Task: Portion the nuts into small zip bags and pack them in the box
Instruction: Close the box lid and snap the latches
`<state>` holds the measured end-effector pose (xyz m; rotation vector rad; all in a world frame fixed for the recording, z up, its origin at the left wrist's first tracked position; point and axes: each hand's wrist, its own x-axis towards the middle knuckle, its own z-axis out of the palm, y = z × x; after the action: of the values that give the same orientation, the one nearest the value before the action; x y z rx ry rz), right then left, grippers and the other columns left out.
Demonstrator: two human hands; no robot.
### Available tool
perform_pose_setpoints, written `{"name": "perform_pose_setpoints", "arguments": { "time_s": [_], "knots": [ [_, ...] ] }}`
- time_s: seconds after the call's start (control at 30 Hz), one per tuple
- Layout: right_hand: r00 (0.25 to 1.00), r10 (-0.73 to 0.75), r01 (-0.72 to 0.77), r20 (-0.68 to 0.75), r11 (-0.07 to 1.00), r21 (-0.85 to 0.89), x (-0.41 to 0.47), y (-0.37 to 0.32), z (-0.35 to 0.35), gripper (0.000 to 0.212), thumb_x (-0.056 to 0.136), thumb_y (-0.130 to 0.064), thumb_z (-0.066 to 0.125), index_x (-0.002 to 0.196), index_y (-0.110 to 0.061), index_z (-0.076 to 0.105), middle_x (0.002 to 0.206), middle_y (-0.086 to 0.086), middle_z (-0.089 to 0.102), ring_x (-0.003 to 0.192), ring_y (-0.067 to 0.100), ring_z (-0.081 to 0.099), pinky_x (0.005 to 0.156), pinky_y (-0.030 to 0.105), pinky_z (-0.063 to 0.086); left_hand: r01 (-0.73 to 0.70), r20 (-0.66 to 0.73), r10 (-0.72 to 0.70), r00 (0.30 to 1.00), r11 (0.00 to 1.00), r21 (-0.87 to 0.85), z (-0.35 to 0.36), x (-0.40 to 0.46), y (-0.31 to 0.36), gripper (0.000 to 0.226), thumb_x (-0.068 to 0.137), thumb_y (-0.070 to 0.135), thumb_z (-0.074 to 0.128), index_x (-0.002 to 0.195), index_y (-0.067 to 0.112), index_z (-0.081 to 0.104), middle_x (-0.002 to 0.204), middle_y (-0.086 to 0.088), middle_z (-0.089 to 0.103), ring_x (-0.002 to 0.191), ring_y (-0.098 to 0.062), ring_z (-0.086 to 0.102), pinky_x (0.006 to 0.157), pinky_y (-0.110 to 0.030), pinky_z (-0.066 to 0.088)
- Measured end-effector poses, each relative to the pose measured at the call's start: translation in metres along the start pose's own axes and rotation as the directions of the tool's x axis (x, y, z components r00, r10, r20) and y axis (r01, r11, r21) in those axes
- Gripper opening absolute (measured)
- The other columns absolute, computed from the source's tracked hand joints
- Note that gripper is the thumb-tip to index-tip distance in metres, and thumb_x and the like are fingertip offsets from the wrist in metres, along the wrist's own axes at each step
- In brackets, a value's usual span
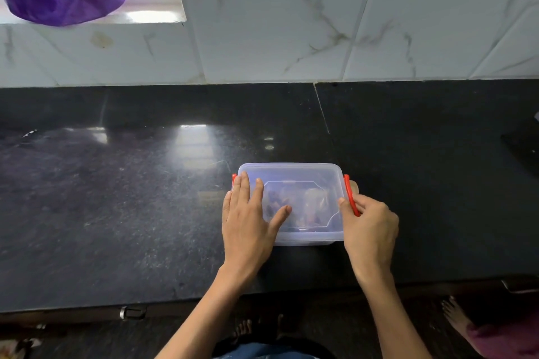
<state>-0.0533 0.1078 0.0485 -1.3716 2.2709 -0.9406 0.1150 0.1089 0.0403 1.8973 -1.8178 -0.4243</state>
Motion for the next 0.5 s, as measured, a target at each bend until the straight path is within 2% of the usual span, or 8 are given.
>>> {"name": "perform_pose_setpoints", "arguments": {
  "time_s": [0.07,0.13,0.17,0.23,0.3,0.33,0.4,0.5],
  "knots": [
    [0.991,0.096,-0.110,0.098,0.982,0.155,0.006,0.003,-0.012,0.032,0.091,-0.031,0.062,0.116,-0.012,0.067,0.101,0.003,0.071,0.083,0.012,0.064,0.071,0.030,0.055,0.051,-0.107,-0.091,0.990,0.942,-0.333,-0.010,0.000,-0.005,0.058,0.091,0.034,0.059,0.141,0.010,0.041,0.155,-0.006,0.026,0.145,-0.018,0.019,0.118,-0.032,0.016],
    [0.949,0.221,-0.284,0.225,0.909,0.306,0.017,0.008,-0.023,0.037,0.091,-0.035,0.059,0.123,-0.015,0.062,0.112,-0.004,0.066,0.100,0.014,0.063,0.078,0.032,0.055,0.156,-0.160,-0.284,0.946,0.825,-0.543,-0.025,0.005,-0.020,0.047,0.094,0.016,0.056,0.139,0.008,0.045,0.148,-0.007,0.040,0.138,-0.017,0.035,0.115,-0.030,0.025],
    [0.924,0.264,-0.348,0.275,0.878,0.328,0.022,0.010,-0.027,0.038,0.092,-0.033,0.058,0.125,-0.015,0.060,0.116,-0.004,0.063,0.104,0.016,0.061,0.084,0.035,0.054,0.246,-0.102,-0.381,0.919,0.755,-0.608,-0.032,0.009,-0.029,0.044,0.095,0.009,0.052,0.139,0.008,0.045,0.144,-0.008,0.045,0.133,-0.019,0.042,0.111,-0.030,0.031],
    [0.859,0.323,-0.464,0.398,0.820,0.336,0.031,0.014,-0.032,0.036,0.093,-0.023,0.058,0.128,-0.015,0.057,0.119,0.003,0.062,0.102,0.019,0.062,0.083,0.037,0.054,0.447,0.181,-0.481,0.858,0.524,-0.725,-0.045,0.018,-0.047,0.041,0.096,0.002,0.048,0.136,0.009,0.047,0.127,-0.011,0.058,0.112,-0.022,0.057,0.095,-0.032,0.046],
    [0.775,0.326,-0.554,0.541,0.763,0.334,0.034,0.014,-0.033,0.038,0.092,-0.016,0.058,0.130,-0.016,0.056,0.120,0.007,0.062,0.100,0.024,0.065,0.071,0.037,0.057,0.627,0.495,-0.431,0.755,0.251,-0.737,-0.051,0.022,-0.056,0.032,0.094,0.000,0.051,0.124,0.011,0.053,0.094,-0.011,0.068,0.079,-0.018,0.066,0.070,-0.028,0.057],
    [0.752,0.322,-0.573,0.575,0.751,0.329,0.034,0.014,-0.033,0.039,0.092,-0.014,0.059,0.130,-0.017,0.056,0.123,0.007,0.061,0.101,0.026,0.065,0.066,0.037,0.058,0.673,0.570,-0.398,0.718,0.193,-0.714,-0.052,0.021,-0.057,0.029,0.092,0.000,0.053,0.119,0.011,0.056,0.081,-0.009,0.070,0.067,-0.014,0.067,0.062,-0.025,0.059],
    [0.748,0.323,-0.579,0.580,0.745,0.331,0.035,0.014,-0.032,0.039,0.091,-0.012,0.060,0.129,-0.017,0.057,0.124,0.007,0.061,0.102,0.028,0.065,0.063,0.038,0.059,0.692,0.604,-0.355,0.713,0.220,-0.688,-0.054,0.021,-0.058,0.024,0.089,0.000,0.057,0.110,0.009,0.064,0.070,-0.005,0.071,0.057,-0.010,0.067,0.056,-0.022,0.058],
    [0.764,0.312,-0.561,0.565,0.754,0.342,0.037,0.016,-0.031,0.037,0.088,-0.010,0.062,0.125,-0.015,0.060,0.122,0.009,0.063,0.100,0.028,0.066,0.073,0.044,0.059,0.672,0.586,-0.338,0.736,0.263,-0.692,-0.057,0.024,-0.055,0.016,0.086,0.000,0.059,0.096,0.008,0.069,0.070,-0.008,0.072,0.058,-0.011,0.068,0.055,-0.022,0.058]
  ]
}}
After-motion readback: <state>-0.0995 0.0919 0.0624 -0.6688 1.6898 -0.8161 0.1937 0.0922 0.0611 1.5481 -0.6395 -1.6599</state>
